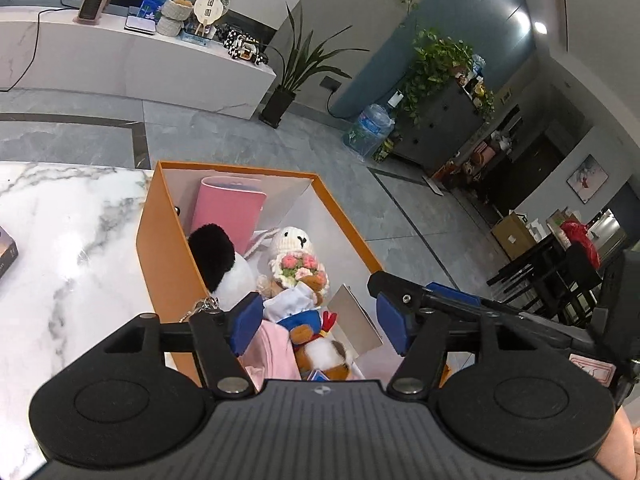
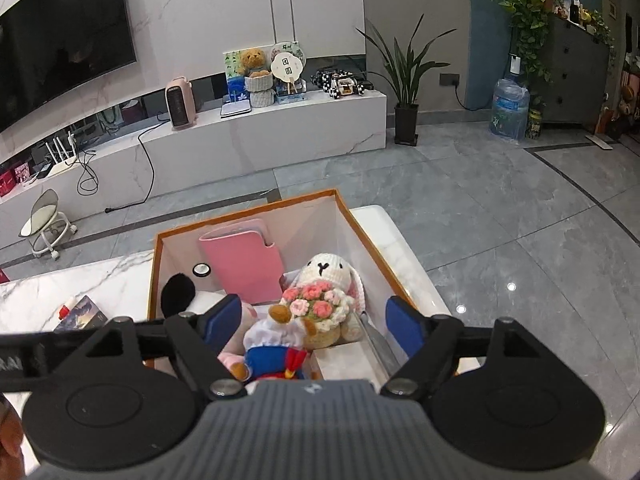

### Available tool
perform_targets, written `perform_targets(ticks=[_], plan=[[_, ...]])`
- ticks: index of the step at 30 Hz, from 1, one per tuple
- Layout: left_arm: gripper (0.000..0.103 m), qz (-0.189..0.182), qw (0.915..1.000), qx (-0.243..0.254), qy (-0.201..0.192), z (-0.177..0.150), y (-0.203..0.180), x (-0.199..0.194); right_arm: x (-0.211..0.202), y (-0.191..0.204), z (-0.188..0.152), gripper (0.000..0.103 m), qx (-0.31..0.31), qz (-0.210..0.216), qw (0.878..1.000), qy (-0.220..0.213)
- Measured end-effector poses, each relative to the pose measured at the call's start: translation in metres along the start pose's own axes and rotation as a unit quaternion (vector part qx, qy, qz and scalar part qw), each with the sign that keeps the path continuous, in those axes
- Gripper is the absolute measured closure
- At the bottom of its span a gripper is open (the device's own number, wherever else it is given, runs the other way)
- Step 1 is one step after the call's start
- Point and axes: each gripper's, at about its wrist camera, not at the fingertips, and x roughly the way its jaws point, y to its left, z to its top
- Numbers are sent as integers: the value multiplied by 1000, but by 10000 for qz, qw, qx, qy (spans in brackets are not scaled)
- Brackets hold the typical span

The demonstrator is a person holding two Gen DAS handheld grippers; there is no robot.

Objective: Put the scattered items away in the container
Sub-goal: 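Open both tools to drop the pouch and bear into the box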

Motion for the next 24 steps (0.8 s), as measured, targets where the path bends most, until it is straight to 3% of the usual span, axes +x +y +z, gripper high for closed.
perform_targets(ticks=[13,24], plan=[[26,85,10000,-38,-27,2,-1,3,0,4,3,22,-25,-33,10000,-27],[25,208,9993,-182,-246,12,20,-20,-1,16,4,19,-85,-5,9998,-194]])
